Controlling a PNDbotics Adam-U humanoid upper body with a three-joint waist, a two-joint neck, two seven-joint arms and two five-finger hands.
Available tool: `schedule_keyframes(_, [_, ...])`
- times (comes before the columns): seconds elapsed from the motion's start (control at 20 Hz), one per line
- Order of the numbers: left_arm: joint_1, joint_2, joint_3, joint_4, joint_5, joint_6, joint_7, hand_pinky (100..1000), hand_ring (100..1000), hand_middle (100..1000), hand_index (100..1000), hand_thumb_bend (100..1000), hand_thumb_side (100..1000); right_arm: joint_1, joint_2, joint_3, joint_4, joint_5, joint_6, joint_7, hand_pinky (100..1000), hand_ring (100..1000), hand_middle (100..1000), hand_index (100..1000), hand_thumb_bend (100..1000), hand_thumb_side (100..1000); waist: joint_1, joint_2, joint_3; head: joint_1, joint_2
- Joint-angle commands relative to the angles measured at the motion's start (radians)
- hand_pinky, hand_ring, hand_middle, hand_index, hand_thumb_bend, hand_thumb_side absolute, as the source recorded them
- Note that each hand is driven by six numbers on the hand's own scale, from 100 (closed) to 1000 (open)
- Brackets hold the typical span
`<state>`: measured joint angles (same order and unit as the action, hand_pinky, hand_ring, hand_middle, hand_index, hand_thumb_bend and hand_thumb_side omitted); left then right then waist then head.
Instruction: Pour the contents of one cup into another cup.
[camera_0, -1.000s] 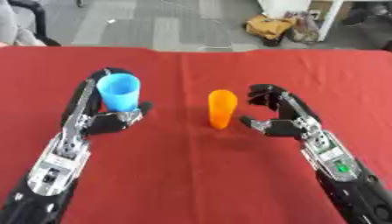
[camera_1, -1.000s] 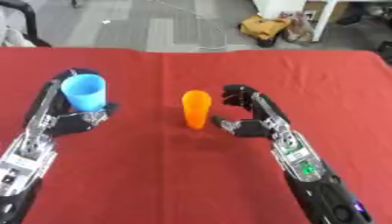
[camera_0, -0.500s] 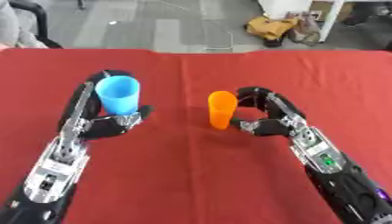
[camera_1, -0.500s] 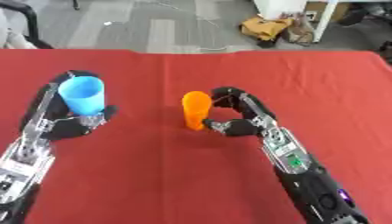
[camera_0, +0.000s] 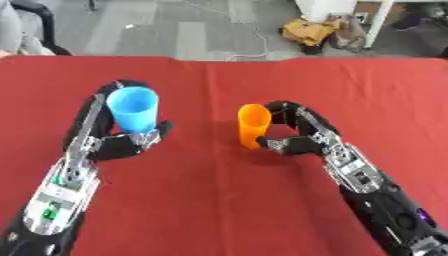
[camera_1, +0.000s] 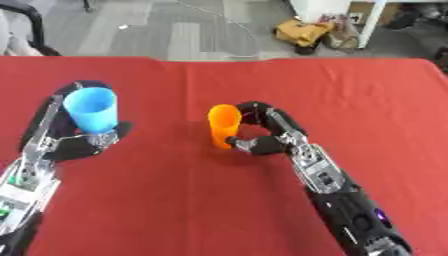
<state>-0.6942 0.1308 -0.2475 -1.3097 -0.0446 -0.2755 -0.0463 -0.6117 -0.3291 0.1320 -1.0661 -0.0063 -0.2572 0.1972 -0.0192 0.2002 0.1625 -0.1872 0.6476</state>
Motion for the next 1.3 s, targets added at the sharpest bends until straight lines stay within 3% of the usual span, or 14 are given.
schedule_keyframes(0.05, [-0.012, 0.0, -0.003, -0.027, 0.008, 0.0, -0.006, 338, 431, 478, 688, 578, 100, -0.031, -0.005, 0.006, 0.012, 0.017, -0.006, 0.013, 851, 746, 720, 810, 516, 100, 0.002, -0.021, 0.002, -0.005, -0.01])
schedule_keyframes(1.3, [-0.015, -0.024, -0.017, -0.025, 0.013, 0.004, -0.018, 346, 432, 479, 689, 576, 100, -0.12, 0.061, 0.024, 0.11, 0.062, -0.036, 0.044, 838, 711, 668, 805, 528, 100, 0.011, -0.023, 0.024, -0.024, -0.014])
